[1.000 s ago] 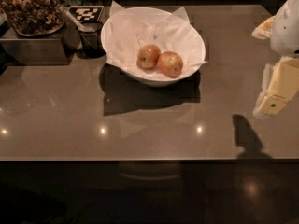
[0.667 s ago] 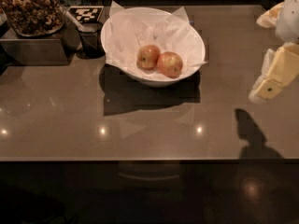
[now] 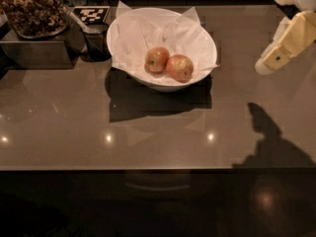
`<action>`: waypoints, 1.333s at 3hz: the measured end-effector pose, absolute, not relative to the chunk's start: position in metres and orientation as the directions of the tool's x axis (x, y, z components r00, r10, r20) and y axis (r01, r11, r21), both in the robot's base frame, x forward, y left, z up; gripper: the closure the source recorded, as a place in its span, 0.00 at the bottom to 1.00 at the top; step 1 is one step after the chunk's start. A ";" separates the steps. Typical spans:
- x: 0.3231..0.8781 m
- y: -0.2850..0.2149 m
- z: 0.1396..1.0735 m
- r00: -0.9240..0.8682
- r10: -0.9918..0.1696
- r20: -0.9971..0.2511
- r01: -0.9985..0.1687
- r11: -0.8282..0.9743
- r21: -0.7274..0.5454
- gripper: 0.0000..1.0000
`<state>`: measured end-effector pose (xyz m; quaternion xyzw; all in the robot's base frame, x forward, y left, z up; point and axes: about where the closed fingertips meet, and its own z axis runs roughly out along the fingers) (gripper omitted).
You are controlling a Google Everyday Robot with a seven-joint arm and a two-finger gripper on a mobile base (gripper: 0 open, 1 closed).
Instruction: Pick apple from white bowl
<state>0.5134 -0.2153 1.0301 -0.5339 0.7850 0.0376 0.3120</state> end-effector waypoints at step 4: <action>0.543 -0.161 1.016 -0.146 -0.818 -0.557 -0.912 0.330 -0.245 0.24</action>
Offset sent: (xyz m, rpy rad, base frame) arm -0.0001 0.0000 -0.0002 -0.0009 0.0002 -0.0001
